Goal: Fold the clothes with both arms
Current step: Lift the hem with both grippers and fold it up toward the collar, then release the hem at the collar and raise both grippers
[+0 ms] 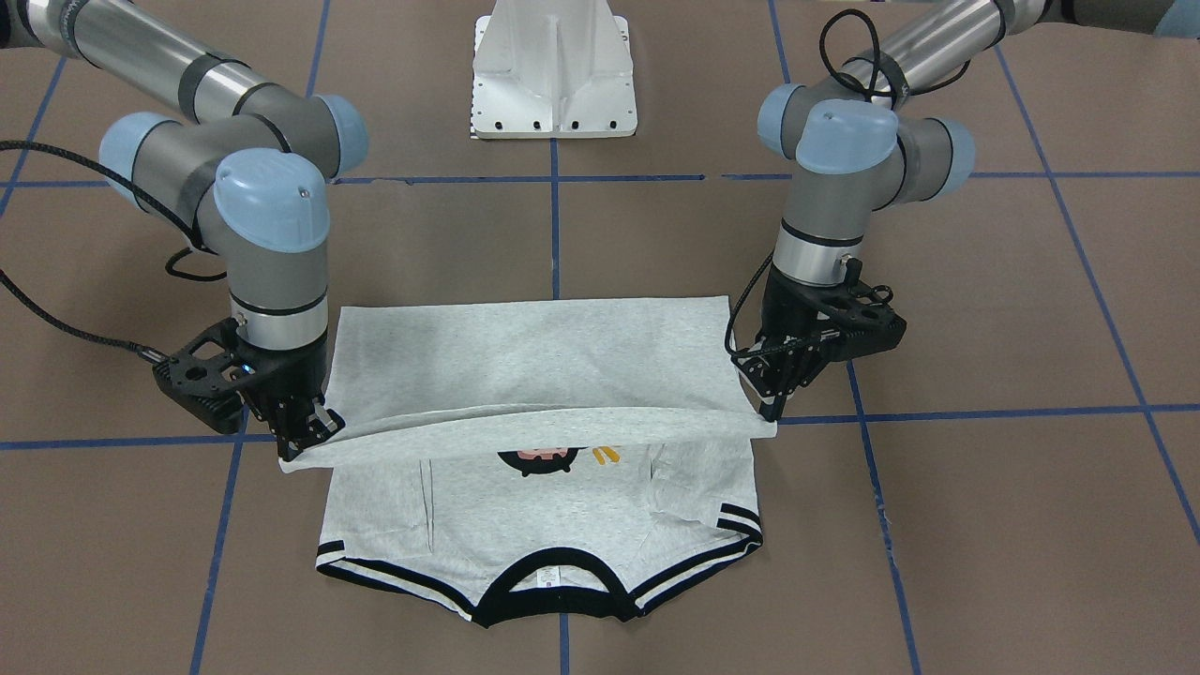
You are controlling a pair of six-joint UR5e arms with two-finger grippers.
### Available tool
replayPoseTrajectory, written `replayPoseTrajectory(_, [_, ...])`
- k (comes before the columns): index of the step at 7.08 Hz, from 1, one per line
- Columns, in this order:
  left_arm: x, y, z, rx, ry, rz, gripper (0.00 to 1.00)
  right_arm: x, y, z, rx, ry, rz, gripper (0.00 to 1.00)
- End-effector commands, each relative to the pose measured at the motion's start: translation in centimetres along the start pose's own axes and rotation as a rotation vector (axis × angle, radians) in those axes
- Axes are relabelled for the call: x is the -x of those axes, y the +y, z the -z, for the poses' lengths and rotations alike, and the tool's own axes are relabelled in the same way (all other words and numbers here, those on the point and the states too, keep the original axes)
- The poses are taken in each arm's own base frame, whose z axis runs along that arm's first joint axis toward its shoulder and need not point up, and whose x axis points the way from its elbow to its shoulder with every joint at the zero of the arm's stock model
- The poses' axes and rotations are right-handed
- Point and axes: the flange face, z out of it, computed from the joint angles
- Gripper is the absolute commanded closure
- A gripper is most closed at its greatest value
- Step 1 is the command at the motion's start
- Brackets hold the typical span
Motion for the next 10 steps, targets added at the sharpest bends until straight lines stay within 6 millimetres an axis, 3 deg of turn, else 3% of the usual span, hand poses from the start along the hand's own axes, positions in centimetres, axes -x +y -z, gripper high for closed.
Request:
replayPoseTrajectory(1, [-0.2,-1.8,-2.9,-0.029,0.018,0.009,1.00,2.8,-1.1,-2.5,-0.008,-0.005,-0.002,1.00])
replayPoseTrajectory(3, [0.6,-2.0,-6.2,-0.056,-0.002,0.008,1.00,3.2,-1.9,-4.6,-0.013,-0.005,-0.002,1.00])
replayPoseTrajectory(5, [0.3,-2.1,-6.5,-0.059,0.019,0.008,1.00,2.8,-2.8,-6.0,-0.019,-0.013,-0.010,1.00])
replayPoseTrajectory(6, [0.4,-2.1,-6.7,-0.059,0.016,0.010,0.88,3.9,-2.7,-5.2,-0.019,-0.028,-0.013,0.85])
replayPoseTrajectory(7, [0.5,-2.2,-6.8,-0.060,0.013,0.011,0.75,4.2,-2.6,-5.0,-0.018,-0.033,-0.015,0.55])
replayPoseTrajectory(8, [0.8,-3.3,-6.6,-0.076,0.041,0.018,0.68,4.3,-2.8,-4.6,-0.019,-0.040,-0.021,0.48])
replayPoseTrajectory(9, [1.6,-6.5,-5.8,-0.112,0.059,0.018,0.66,4.2,-3.5,-2.8,-0.026,-0.079,-0.028,0.47])
replayPoseTrajectory(10, [1.3,-7.1,-5.4,-0.121,0.068,-0.014,0.65,3.7,-3.6,0.2,-0.017,-0.130,-0.036,0.47])
